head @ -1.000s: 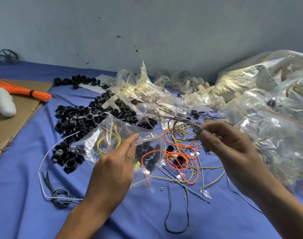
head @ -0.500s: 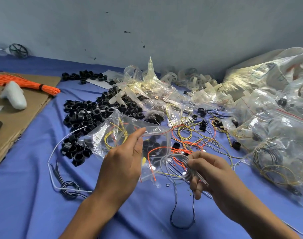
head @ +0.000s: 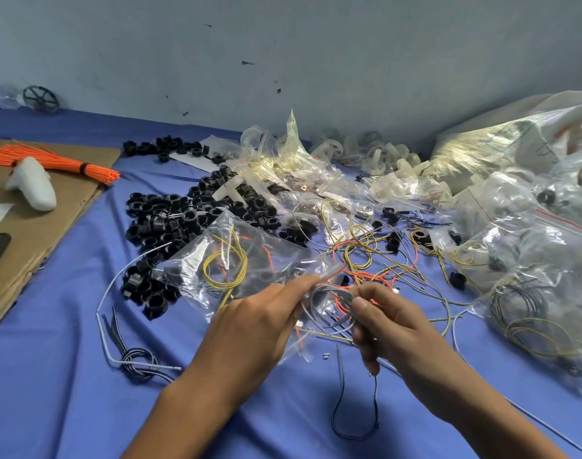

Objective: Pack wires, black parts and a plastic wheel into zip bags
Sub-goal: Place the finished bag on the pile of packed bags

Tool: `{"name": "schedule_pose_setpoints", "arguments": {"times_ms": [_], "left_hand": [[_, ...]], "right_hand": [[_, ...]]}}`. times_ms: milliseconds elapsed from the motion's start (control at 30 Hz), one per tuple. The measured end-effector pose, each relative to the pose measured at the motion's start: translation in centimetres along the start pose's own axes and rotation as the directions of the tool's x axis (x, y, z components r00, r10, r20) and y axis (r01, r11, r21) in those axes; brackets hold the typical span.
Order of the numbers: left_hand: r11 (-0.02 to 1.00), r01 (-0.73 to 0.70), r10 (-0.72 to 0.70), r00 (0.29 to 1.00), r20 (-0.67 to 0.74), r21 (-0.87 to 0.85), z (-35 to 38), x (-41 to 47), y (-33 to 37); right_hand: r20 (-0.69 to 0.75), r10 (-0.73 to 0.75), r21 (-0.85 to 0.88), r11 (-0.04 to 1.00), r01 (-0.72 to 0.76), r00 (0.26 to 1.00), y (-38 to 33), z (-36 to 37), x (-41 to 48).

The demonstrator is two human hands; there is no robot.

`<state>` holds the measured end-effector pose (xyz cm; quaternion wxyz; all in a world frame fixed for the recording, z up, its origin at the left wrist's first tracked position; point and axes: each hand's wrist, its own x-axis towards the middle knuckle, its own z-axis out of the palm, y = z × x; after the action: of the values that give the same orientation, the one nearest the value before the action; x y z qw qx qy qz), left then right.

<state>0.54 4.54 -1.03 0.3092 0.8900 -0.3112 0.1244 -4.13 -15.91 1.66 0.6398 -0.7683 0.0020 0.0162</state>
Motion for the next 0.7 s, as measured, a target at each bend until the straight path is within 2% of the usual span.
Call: {"name": "schedule_pose_setpoints", "arguments": {"times_ms": [133, 233, 400, 567, 700], "left_hand": [[1.000, 0.013, -0.012, 0.997, -0.079, 0.011, -0.2, 0.0, -0.3], [0.998, 0.058, -0.060, 0.992, -0.110, -0.017, -0.3, 0.1, -0.8], [0.978, 0.061, -0.059, 0.998, 0.015, -0.198, 0.3, 0.3, -0.4], [0.985, 0.049, -0.039, 0.997, 0.061, -0.168, 0.4, 0.2, -0.9], [0.991, 0.070, -0.080, 0.994, -0.080, -0.117, 0.1, 0.3, -0.9]], "right_hand": [[0.018, -0.006, -0.006, 1.000, 0.006, 1.000, 0.5, -0.2, -0.1], [0.023, 0.004, 0.056, 0.998, -0.006, 1.000, 0.5, -0.7, -0.2], [0.012, 0.017, 0.133, 0.991, -0.019, 1.000, 1.0, -0.6, 0.1], [0.014, 0.073, 0.208, 0.975, -0.074, 0.997, 1.7, -0.6, 0.4], [0.033, 0.165, 0.196, 0.966, -0.168, 0.986, 2.1, -0.5, 0.3]]}}
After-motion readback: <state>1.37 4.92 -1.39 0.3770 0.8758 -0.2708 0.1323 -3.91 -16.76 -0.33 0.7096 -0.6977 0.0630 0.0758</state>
